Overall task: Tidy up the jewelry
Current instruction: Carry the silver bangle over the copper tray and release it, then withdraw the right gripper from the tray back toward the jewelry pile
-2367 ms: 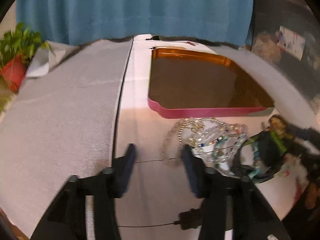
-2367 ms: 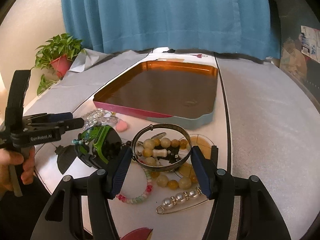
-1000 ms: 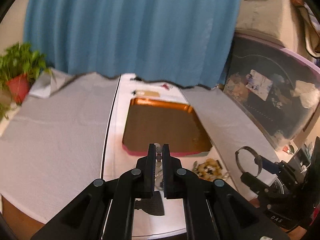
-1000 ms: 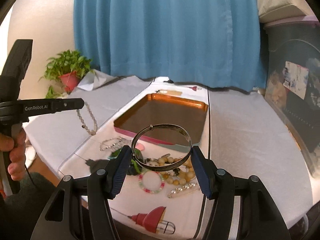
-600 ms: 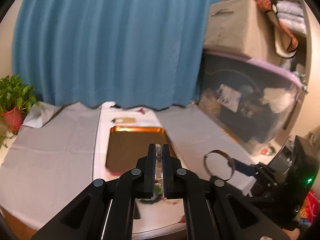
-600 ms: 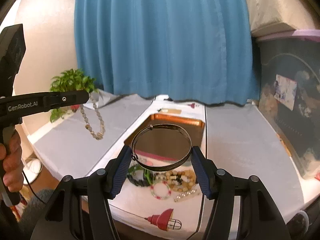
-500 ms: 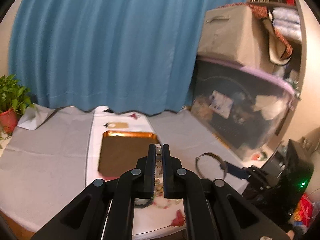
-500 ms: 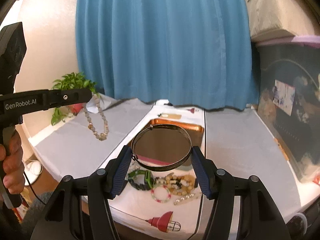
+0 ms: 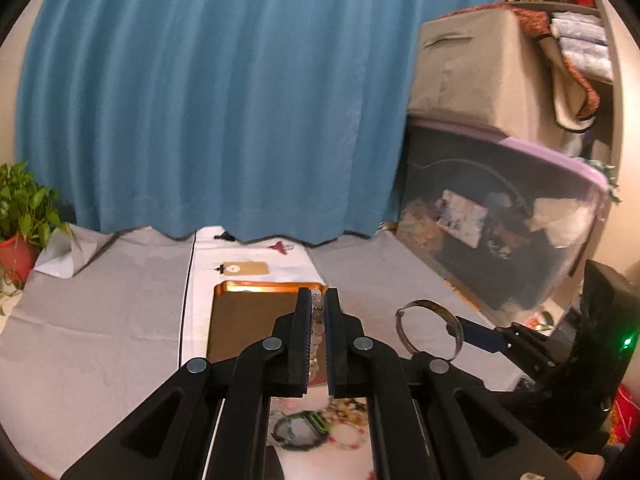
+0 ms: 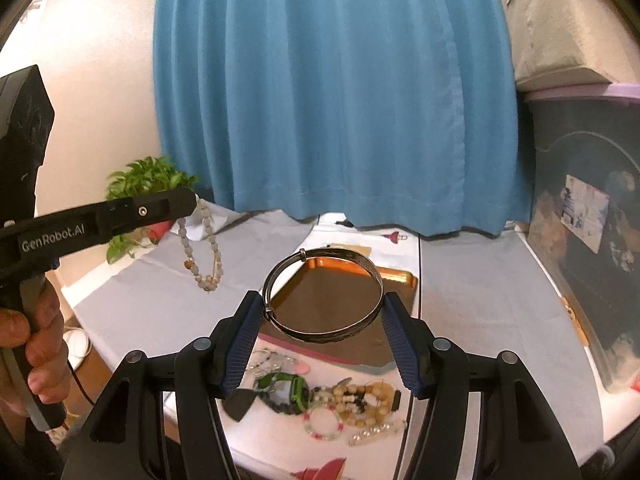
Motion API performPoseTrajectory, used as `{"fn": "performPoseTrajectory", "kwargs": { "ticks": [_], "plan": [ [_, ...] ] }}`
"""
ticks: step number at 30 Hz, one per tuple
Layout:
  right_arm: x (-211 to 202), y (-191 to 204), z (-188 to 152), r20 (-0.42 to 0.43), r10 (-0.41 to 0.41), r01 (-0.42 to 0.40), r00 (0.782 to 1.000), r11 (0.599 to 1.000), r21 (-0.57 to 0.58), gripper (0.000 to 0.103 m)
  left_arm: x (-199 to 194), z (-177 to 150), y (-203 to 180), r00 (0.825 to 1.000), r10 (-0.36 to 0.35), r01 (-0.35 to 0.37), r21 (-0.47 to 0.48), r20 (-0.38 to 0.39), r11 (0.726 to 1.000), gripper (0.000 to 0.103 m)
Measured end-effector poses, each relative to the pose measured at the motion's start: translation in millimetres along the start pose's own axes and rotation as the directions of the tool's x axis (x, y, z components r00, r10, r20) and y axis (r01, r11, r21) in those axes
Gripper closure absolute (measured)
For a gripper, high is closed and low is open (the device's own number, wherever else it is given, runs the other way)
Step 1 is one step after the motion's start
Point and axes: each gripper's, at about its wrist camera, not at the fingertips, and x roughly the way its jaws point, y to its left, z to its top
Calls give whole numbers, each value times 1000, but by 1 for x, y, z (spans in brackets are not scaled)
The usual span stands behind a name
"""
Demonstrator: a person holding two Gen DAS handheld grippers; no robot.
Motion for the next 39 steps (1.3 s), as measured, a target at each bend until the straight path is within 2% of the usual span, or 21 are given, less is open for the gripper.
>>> {"fn": "performPoseTrajectory", "kwargs": {
  "ticks": [6, 11, 15, 18, 22, 25, 29, 30, 31, 32, 33, 36, 39],
  "plan": [
    [67, -23, -12, -63, 21, -19, 998, 999, 34, 41, 68, -20, 32, 996, 11, -17, -74, -87, 997, 99],
    [115, -36, -21, -113, 13, -8, 993, 999, 43, 41, 107, -32, 46, 994, 49, -56, -70, -98, 996, 99],
    [147, -44, -28, -143, 2, 3, 990, 999, 36, 42, 142, -45, 62, 988, 38, -54, -104, -150, 993, 99],
    [176, -52, -41, -202, -1, 5, 979, 1000, 17, 41, 168, -60, 72, 978, 29, -52, -110, -205, 993, 99],
    [206, -60, -57, -264, 5, -5, 964, 1000, 1, 41, 196, -78, 82, 962, 25, -58, -114, -271, 992, 99],
    [224, -73, -69, -313, 74, -48, 947, 995, 90, 41, 209, -87, 87, 948, 45, -86, -117, -316, 989, 99],
    [237, -81, -79, -363, 130, -90, 923, 988, 126, 41, 222, -104, 96, 912, 91, -140, -96, -400, 985, 99],
    [238, -80, -80, -367, 142, -102, 919, 987, 124, 41, 225, -109, 100, 897, 92, -149, -101, -431, 984, 99],
    [240, -79, -80, -376, 141, -107, 916, 988, 109, 40, 226, -112, 103, 894, 77, -141, -116, -441, 983, 95],
    [241, -76, -79, -388, 140, -112, 911, 989, 94, 36, 225, -111, 105, 894, 76, -146, -127, -441, 981, 91],
    [241, -74, -78, -393, 146, -121, 908, 989, 88, 25, 224, -110, 105, 892, 76, -151, -136, -447, 979, 85],
    [235, -74, -78, -383, 170, -140, 908, 985, 103, 18, 218, -107, 106, 894, 54, -145, -174, -445, 974, 38],
    [235, -74, -82, -390, 172, -146, 904, 985, 97, 18, 217, -108, 102, 892, 76, -164, -161, -445, 973, 46]
  ]
}}
